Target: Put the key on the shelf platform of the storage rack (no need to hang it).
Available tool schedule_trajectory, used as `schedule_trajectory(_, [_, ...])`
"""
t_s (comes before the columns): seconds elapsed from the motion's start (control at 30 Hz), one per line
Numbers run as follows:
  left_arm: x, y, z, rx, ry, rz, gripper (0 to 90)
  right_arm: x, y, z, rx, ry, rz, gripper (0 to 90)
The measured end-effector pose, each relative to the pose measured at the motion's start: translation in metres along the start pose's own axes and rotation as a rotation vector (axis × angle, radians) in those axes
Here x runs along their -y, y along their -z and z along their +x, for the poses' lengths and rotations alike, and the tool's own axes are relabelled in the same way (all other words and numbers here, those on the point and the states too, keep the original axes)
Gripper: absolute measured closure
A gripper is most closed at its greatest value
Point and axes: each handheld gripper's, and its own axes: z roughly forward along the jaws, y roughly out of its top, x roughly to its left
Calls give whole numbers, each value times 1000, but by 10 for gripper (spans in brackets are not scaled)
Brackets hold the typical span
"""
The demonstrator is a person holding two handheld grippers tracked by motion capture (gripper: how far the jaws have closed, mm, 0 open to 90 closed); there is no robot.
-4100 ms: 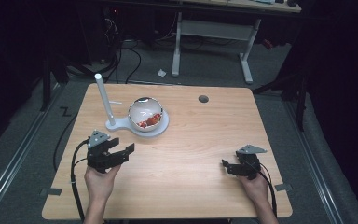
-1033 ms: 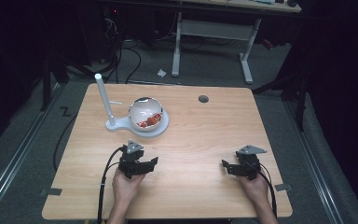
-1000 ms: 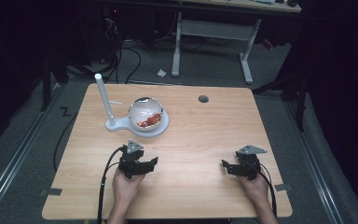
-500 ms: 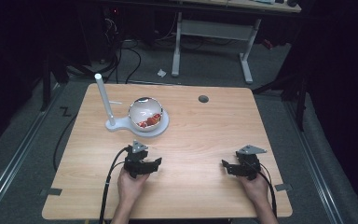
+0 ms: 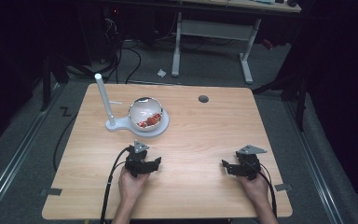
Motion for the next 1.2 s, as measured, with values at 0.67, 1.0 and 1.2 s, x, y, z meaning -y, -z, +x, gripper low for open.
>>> schedule_trajectory(0.67, [17,-9,3,-5,-66,-70,330,0,0,0,1,0,0,245])
schedule_trajectory(1.0, [21,-10,4,-5,-84,-95,310,0,0,0,0,-2,1,245])
schedule_trajectory(1.2, [21,-10,4,-6,-84,-96,309,0,0,0,0,-2,1,245])
